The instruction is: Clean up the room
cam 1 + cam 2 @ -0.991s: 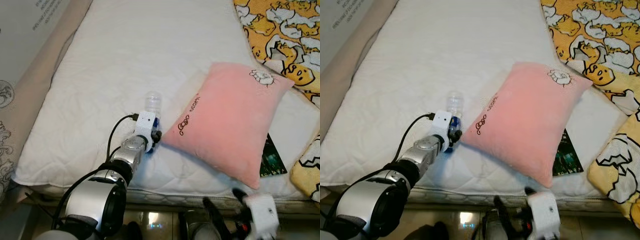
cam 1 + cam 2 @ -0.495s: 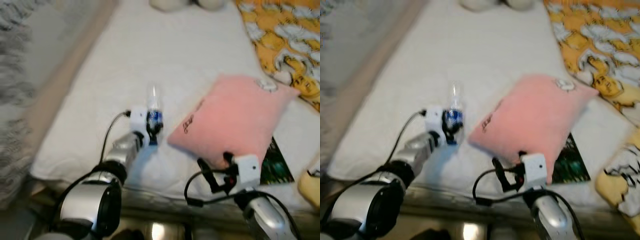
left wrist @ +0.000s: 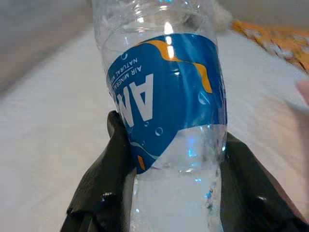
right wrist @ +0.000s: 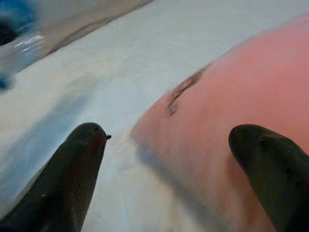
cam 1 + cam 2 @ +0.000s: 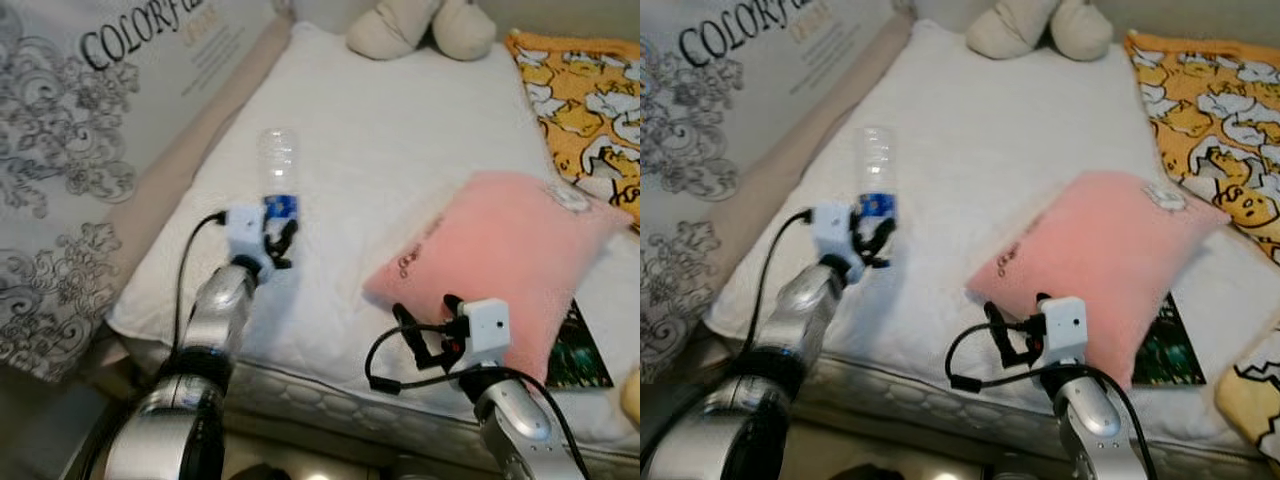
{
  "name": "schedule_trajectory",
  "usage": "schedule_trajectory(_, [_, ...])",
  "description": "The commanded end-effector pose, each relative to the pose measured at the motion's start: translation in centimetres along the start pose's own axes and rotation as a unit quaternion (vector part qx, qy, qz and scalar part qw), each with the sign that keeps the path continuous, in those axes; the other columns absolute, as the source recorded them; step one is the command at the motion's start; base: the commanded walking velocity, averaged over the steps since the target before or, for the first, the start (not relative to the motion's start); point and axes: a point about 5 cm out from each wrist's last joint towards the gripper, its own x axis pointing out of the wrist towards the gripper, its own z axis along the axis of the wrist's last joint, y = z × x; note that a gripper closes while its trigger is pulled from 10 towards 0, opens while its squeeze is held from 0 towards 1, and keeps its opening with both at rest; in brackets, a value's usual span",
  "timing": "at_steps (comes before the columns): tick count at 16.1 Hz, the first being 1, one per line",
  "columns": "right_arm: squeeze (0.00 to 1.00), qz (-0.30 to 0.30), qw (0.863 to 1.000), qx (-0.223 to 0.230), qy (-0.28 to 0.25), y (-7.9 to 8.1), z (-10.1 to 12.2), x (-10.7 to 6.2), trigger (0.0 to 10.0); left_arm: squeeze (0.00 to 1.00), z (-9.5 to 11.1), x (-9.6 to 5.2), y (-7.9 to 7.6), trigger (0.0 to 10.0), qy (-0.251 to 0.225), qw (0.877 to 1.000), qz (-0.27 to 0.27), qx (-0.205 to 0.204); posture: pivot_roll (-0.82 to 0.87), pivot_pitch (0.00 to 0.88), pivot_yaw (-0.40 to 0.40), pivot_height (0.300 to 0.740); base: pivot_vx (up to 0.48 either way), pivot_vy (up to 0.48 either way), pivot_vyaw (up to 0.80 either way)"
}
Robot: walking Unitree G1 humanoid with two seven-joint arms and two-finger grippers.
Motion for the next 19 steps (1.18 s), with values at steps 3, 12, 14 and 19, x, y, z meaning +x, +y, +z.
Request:
schedule_trajectory(3, [0.0,-0.067,0.995,-0.015,-0.073,-1.6,2.6,-0.4,10.0,0.0,1.7,-1.2,-1.1,0.0,-0.059,0.998,-0.018,0.033,-0.17,0.0,0.063,0.74,0.0,0.0,0.0])
schedule_trajectory(12, [0.0,-0.134,0.982,-0.059,-0.118,-1.8,3.5,-2.5,10.0,0.0,1.0,-3.3,-1.2,10.0,-0.032,0.998,0.017,0.055,-0.18,0.0,0.052,0.74,0.0,0.0,0.0])
schedule_trajectory(14, [0.0,-0.176,0.98,-0.022,-0.089,-3.2,2.3,-1.8,10.0,0.0,-0.3,-3.0,-1.0,10.0,0.011,0.997,0.025,0.079,-0.17,0.0,0.048,0.74,0.0,0.0,0.0])
schedule_trajectory(19, [0.0,-0.179,0.979,-0.034,-0.087,-3.5,2.3,-0.7,10.0,0.0,-1.1,-2.3,-0.9,10.0,0.042,0.998,0.029,0.027,-0.16,0.0,0.043,0.74,0.0,0.0,0.0])
